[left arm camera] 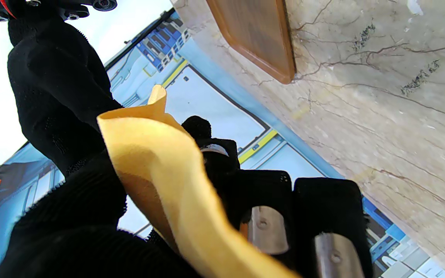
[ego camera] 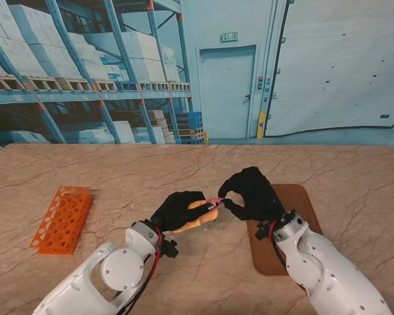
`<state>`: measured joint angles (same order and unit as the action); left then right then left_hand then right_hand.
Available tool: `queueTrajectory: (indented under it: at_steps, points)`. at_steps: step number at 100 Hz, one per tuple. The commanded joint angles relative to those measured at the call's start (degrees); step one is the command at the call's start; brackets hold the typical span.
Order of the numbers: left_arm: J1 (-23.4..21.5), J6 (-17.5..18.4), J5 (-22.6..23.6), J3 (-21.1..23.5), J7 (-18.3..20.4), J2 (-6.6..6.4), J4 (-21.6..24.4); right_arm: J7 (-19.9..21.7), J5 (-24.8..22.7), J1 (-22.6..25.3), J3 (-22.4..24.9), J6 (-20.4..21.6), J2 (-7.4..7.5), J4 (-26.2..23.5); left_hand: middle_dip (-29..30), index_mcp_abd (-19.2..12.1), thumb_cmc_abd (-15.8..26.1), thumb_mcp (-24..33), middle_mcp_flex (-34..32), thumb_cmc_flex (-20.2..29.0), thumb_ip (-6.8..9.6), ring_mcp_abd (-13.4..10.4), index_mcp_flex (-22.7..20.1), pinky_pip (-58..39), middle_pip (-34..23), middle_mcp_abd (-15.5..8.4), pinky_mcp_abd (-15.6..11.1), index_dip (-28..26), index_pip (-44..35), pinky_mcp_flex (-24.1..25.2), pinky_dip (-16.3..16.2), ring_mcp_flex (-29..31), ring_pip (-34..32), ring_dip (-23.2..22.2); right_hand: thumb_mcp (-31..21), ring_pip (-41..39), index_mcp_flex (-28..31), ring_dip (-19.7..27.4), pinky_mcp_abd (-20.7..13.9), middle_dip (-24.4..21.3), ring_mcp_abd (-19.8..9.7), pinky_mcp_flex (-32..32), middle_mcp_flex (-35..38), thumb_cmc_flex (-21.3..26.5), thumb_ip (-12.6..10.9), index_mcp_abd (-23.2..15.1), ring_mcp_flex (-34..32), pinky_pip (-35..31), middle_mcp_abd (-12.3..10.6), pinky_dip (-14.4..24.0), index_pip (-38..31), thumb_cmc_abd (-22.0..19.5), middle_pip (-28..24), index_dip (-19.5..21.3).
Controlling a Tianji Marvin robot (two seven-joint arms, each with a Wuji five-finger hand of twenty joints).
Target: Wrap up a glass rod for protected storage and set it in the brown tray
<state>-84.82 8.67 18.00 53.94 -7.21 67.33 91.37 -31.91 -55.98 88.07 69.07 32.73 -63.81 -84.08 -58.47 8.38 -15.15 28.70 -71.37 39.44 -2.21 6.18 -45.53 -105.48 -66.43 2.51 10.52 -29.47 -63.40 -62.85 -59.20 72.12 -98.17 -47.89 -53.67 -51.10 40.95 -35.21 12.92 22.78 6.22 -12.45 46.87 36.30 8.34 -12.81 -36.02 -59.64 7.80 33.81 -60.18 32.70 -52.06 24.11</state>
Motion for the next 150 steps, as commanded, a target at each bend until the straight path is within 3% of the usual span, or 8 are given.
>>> queueTrajectory:
  at_steps: [1, 27, 41, 50, 73, 102, 119, 150]
  points:
    - [-0.35, -0.12, -0.03, -0.14, 0.18, 0.03, 0.28, -0.03, -0.07, 0.0, -0.07, 0.49, -0.26, -0.27, -0.86, 0.92, 0.09, 2.34, -5.26, -0.05, 1.36, -0.38, -0.88, -14.49, -4.57, -4.12, -3.33, -0.68, -1.48, -1.03, -1.76, 0.64, -7.09, 0.03, -0.43, -0.99, -0.03, -0.4, -0.09, 0.11, -1.1, 0.7, -1.28, 2.74, 0.73, -2.9, 0.67, -1.43, 1.13, -0.83, -2.43, -3.08, -1.16, 0.49]
    - [-0.52, -0.01, 0.06, 0.01, -0.21, 0.09, 0.45, -0.42, -1.28, 0.42, 0.33, 0.61, 0.05, -0.3, -0.95, 0.81, 0.17, 2.26, -5.18, -0.05, 1.28, -0.37, -0.78, -14.49, -4.5, -4.07, -3.36, -0.68, -1.47, -1.04, -1.73, 0.64, -7.09, 0.05, -1.03, -0.65, -0.32, -0.36, 0.04, 0.05, -0.96, 1.15, -1.39, 2.15, 0.06, -3.14, 1.04, -0.9, 1.28, -0.95, -2.89, -3.15, -0.85, 1.09]
    - [-0.5, 0.15, 0.05, 0.0, -0.2, 0.09, 0.44, 1.01, 0.73, 0.71, 0.63, -0.65, -0.27, -0.35, -1.0, 0.67, 0.43, 2.16, -5.18, -0.25, 1.26, -0.37, -0.73, -14.49, -4.5, -4.09, -3.36, -0.7, -1.45, -1.03, -1.71, 0.64, -7.1, 0.06, -1.55, -0.72, -1.31, -0.52, 0.22, 0.22, -0.89, 1.27, -1.57, 1.25, -0.66, -2.55, 1.27, -0.69, 1.28, -0.9, -3.09, -3.57, -0.85, 1.76]
    - [-0.44, 0.14, 0.08, -0.06, -0.12, 0.07, 0.39, 4.93, 5.6, 1.25, 0.78, -1.59, -0.85, -0.99, -1.03, 0.62, 0.26, 2.18, -5.21, -0.2, 1.28, -0.37, -0.74, -14.49, -4.51, -4.26, -3.35, -0.71, -1.47, -1.03, -1.71, 0.64, -7.1, 0.06, -1.43, -0.63, -1.68, -0.5, 0.07, 0.29, -1.16, 1.12, -1.53, 0.85, -0.68, -2.39, 1.11, -0.71, 0.93, -0.84, -3.05, -3.86, -0.82, 1.79]
    - [-0.49, -0.06, 0.05, -0.11, -0.08, 0.07, 0.53, 18.64, 24.9, 3.51, 0.84, -8.47, -1.91, -4.54, -1.06, 0.71, 0.36, 2.17, -5.22, -0.06, 1.24, -0.37, -0.71, -14.49, -4.48, -4.24, -3.31, -0.67, -1.42, -1.03, -1.71, 0.64, -7.1, 0.07, -0.57, 0.54, -1.59, -0.18, -0.81, 0.21, -1.89, 0.94, -1.32, 1.22, 0.34, -2.34, 0.75, 0.05, 0.17, -0.87, -2.9, -4.28, 0.17, 1.47]
    - [-0.58, -0.3, 0.03, -0.12, -0.02, 0.06, 0.73, 28.67, 39.6, 4.51, 1.34, -13.91, -1.6, -6.75, -1.11, 0.66, 0.42, 2.07, -5.13, 0.03, 1.16, -0.37, -0.51, -14.49, -4.46, -4.16, -3.28, -0.64, -1.36, -1.03, -1.69, 0.64, -7.1, 0.07, 3.38, 3.71, -0.11, 0.12, -0.98, 0.75, -2.07, 0.69, -1.11, 2.59, 1.26, -0.74, 0.65, 2.42, -0.14, -0.04, -0.53, -7.96, 3.27, -0.41]
    - [-0.6, -0.23, 0.1, -0.16, 0.34, -0.07, 0.88, 31.19, 44.34, 4.62, 1.38, -16.29, -1.59, -7.27, -1.15, 0.78, 0.29, 2.05, -5.05, 0.1, 1.16, -0.34, -0.62, -14.49, -4.47, -3.99, -3.24, -0.61, -1.36, -1.02, -1.69, 0.64, -7.09, 0.08, 4.7, 5.37, 0.62, 0.2, -0.93, 0.82, -1.97, 0.69, -1.08, 2.1, 0.98, 0.42, 0.84, 3.77, 0.03, 0.71, 1.57, -7.96, 5.19, -2.37]
    - [-0.31, 0.6, 0.76, -0.33, 1.36, -0.43, 0.76, 34.93, 50.57, 4.79, 1.68, -20.75, -1.51, -8.09, -1.13, 0.6, 0.24, 2.18, -5.13, -0.05, 1.16, -0.31, -0.72, -14.49, -4.39, -3.97, -3.24, -0.56, -1.31, -1.02, -1.73, 0.64, -7.09, 0.08, 2.29, 6.27, -0.99, -0.33, -1.4, 1.28, -1.99, 0.23, -2.55, -0.22, 0.85, 1.63, 1.32, 4.66, 0.15, 2.09, 3.69, -2.21, 6.94, -3.54]
